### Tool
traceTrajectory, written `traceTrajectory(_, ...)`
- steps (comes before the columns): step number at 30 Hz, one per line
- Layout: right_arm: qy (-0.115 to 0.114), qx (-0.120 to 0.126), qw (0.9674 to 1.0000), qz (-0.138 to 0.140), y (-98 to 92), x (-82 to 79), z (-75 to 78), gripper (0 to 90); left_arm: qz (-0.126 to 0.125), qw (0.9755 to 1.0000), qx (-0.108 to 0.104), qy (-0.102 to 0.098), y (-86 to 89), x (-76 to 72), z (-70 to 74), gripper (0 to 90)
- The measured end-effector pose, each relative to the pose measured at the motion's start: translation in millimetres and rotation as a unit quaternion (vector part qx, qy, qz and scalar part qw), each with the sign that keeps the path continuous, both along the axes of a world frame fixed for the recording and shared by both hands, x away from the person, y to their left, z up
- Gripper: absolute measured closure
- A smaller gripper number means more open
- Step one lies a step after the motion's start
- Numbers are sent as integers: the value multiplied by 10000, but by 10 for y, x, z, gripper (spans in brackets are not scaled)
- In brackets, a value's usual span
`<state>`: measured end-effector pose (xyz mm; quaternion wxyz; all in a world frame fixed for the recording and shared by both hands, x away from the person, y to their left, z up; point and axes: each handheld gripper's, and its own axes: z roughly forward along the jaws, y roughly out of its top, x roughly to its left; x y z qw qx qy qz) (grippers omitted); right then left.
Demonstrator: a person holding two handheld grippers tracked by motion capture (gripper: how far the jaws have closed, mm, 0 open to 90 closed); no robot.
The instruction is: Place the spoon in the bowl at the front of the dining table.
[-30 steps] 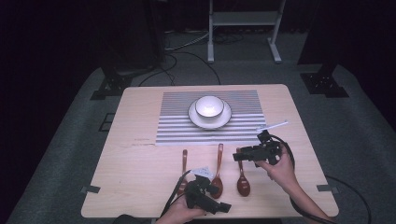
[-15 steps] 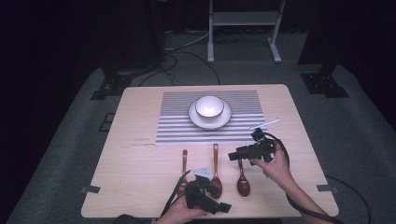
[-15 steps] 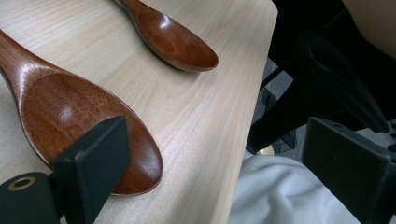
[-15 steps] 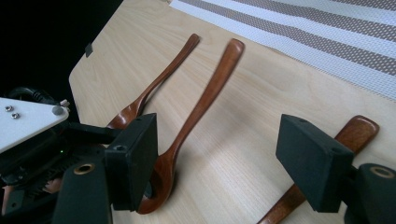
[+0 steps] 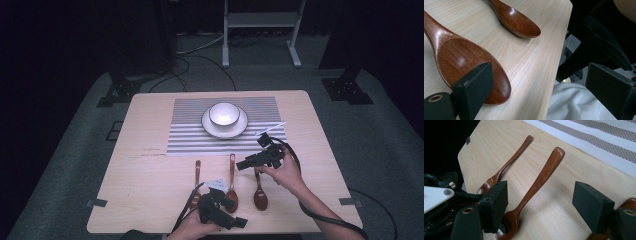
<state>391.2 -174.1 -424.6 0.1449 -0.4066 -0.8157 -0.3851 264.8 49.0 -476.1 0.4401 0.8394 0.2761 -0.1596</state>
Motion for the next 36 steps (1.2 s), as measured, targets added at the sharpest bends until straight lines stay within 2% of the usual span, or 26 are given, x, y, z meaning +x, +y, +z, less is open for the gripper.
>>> traceTrajectory(1,27,-69,10000,40,63,24,-12,276,3,10000,1,-2,1,0,0,69)
traceTrajectory(10,69,-229,9997,18,224,123,-80,314,2,10000,-3,1,1,-1,0,69)
traceTrajectory(16,79,-336,9994,-41,288,174,-114,394,0,10000,-8,4,2,0,-1,69)
traceTrajectory(19,61,-384,9992,-77,315,199,-135,475,-3,10000,-1,-8,2,0,0,69)
traceTrajectory(21,67,-398,9991,-86,320,204,-139,484,-3,10000,-1,-7,2,0,0,69)
traceTrajectory(24,62,-436,9990,-120,338,221,-160,550,-5,10000,-8,-2,4,2,-1,69)
traceTrajectory(28,77,-446,9988,-178,336,226,-170,638,7,10000,-39,46,10,8,-3,69)
traceTrajectory(35,160,-334,9991,-229,335,240,-177,666,32,10000,-21,47,21,12,2,68)
traceTrajectory(36,185,-287,9991,-240,339,243,-168,694,72,10000,-25,42,37,20,18,67)
